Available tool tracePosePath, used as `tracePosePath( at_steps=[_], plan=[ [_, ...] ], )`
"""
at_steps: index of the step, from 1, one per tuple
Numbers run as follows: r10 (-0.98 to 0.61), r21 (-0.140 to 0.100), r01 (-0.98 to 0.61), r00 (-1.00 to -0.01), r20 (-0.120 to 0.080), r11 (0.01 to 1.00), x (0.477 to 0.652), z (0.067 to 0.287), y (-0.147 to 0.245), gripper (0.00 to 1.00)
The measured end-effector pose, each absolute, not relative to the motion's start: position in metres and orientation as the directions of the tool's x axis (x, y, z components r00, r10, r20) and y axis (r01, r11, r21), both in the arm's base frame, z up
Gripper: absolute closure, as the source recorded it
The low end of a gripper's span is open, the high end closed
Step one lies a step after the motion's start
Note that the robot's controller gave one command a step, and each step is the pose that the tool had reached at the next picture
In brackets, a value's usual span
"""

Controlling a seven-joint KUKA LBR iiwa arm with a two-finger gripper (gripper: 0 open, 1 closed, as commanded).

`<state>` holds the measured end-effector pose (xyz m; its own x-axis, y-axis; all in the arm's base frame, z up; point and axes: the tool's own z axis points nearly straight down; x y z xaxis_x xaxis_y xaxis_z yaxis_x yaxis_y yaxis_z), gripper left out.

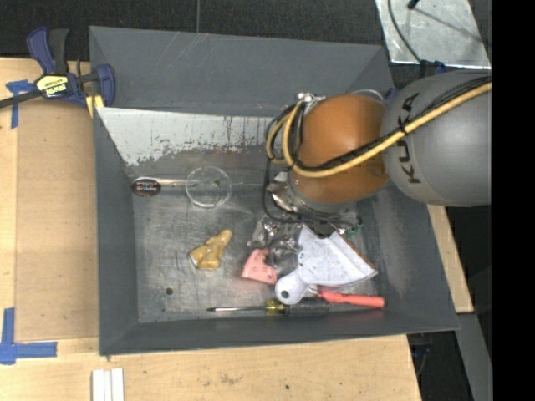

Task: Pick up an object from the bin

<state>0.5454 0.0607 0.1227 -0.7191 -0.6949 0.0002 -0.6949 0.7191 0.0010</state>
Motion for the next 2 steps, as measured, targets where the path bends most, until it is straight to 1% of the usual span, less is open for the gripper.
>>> tracePosePath(
  at_steps=[1, 2],
  plan=[
    [-0.694, 0.001, -0.694, -0.720, 0.000, 0.720, 0.545, 0.123, 0.061, 1.00],
    [-0.699, -0.001, -0.699, -0.715, -0.004, 0.715, 0.544, 0.245, 0.067, 1.00]
  ],
)
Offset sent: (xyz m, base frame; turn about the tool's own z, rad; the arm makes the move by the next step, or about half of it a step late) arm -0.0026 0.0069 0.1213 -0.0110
